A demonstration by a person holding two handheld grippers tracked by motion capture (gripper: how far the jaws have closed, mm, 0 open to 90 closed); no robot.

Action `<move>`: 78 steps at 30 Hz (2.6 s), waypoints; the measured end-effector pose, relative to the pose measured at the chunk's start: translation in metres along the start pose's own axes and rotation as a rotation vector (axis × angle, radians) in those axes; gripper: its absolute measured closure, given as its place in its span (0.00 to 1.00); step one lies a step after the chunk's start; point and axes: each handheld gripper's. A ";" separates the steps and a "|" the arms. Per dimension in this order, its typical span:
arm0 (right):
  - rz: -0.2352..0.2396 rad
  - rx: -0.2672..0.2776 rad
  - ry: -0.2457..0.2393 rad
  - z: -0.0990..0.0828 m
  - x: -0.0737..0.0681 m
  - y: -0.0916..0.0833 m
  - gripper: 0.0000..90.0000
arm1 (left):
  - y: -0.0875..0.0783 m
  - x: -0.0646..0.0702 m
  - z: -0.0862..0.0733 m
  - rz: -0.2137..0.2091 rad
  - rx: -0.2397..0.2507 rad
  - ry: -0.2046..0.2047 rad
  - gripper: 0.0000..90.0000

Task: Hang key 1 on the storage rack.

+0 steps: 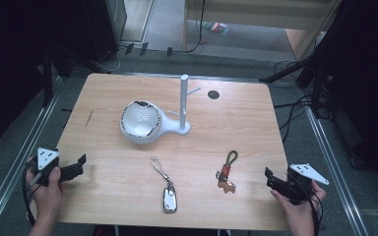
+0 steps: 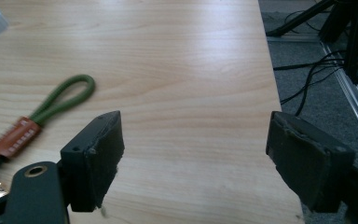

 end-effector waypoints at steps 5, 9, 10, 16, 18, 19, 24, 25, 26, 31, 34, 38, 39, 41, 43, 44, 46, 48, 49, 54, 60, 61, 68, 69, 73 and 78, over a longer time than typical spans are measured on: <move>0.008 -0.037 -0.006 0.029 -0.012 -0.003 0.21 | 0.000 0.000 0.000 -0.001 -0.001 -0.001 0.05; 0.023 -0.046 0.020 0.043 -0.017 -0.006 0.22 | 0.000 0.000 0.000 -0.002 0.000 -0.003 0.05; 0.023 -0.046 0.020 0.043 -0.017 -0.006 0.22 | 0.000 0.000 0.000 -0.002 0.000 -0.002 0.05; 0.043 -0.083 0.022 0.057 -0.021 -0.001 0.22 | 0.000 0.000 0.000 -0.002 -0.001 -0.004 0.05; 0.055 -0.114 0.027 0.063 -0.022 0.001 0.22 | 0.000 0.000 0.000 -0.003 -0.001 -0.005 0.05; 0.060 -0.126 0.027 0.067 -0.023 0.002 0.22 | 0.000 0.000 0.000 -0.003 -0.001 -0.004 0.05; 0.070 -0.176 0.019 0.085 -0.031 0.005 0.23 | 0.000 0.000 0.000 -0.004 -0.002 -0.004 0.05; 0.078 -0.187 0.022 0.088 -0.033 0.006 0.24 | 0.000 0.000 0.000 -0.005 -0.002 -0.005 0.05; 0.095 -0.202 0.031 0.091 -0.034 0.007 0.24 | 0.000 0.000 0.000 -0.006 -0.001 -0.005 0.05; 0.119 -0.269 0.000 0.103 -0.043 0.014 0.24 | 0.000 -0.001 0.000 -0.009 -0.007 -0.005 0.05; 0.110 -0.316 -0.029 0.106 -0.049 0.018 0.25 | 0.000 -0.001 0.000 -0.010 -0.007 -0.006 0.05; 0.122 -0.350 -0.032 0.108 -0.057 0.022 0.24 | 0.000 -0.001 0.000 -0.013 -0.006 -0.002 0.05; 0.128 -0.354 -0.034 0.108 -0.059 0.023 0.24 | 0.000 -0.001 0.000 -0.013 -0.007 -0.003 0.05; 0.133 -0.364 -0.040 0.109 -0.064 0.023 0.23 | 0.001 -0.001 0.001 -0.014 -0.011 -0.002 0.05; 0.134 -0.365 -0.038 0.108 -0.066 0.023 0.23 | 0.001 -0.001 0.001 -0.013 -0.012 0.001 0.05; 0.138 -0.375 -0.035 0.108 -0.068 0.025 0.22 | 0.001 -0.001 0.001 -0.014 -0.013 0.001 0.05; 0.141 -0.378 -0.037 0.107 -0.070 0.025 0.22 | 0.001 -0.001 0.001 -0.018 -0.017 0.001 0.05; 0.148 -0.396 -0.032 0.106 -0.073 0.028 0.22 | 0.001 -0.001 0.001 -0.020 -0.018 0.001 0.05; 0.155 -0.402 -0.035 0.106 -0.075 0.030 0.22 | 0.001 -0.001 0.001 -0.020 -0.018 0.000 0.05; 0.172 -0.424 -0.029 0.106 -0.088 0.036 0.23 | 0.001 -0.001 0.001 -0.020 -0.019 -0.001 0.05; 0.204 -0.461 -0.021 0.103 -0.102 0.043 0.32 | 0.001 -0.001 0.001 -0.019 -0.017 -0.006 0.05; 0.211 -0.467 -0.018 0.102 -0.103 0.044 0.33 | 0.001 -0.001 0.001 -0.019 -0.016 -0.006 0.05; 0.192 -0.533 0.021 0.096 -0.107 0.054 0.41 | 0.002 -0.001 0.001 -0.018 -0.017 -0.005 0.05; 0.189 -0.541 0.025 0.094 -0.108 0.057 0.42 | 0.002 -0.001 0.001 -0.018 -0.017 -0.004 0.05; 0.173 -0.557 0.033 0.091 -0.110 0.062 0.43 | 0.002 -0.001 0.001 -0.019 -0.017 -0.006 0.05; 0.182 -0.586 0.036 0.088 -0.115 0.067 0.44 | 0.002 -0.001 0.001 -0.019 -0.020 -0.005 0.05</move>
Point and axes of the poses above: each handheld gripper's, and its own axes: y roughly forward along the jaws, z roughly out of its top, x roughly to its right, and after that the axes turned 14 degrees about -y, right-handed
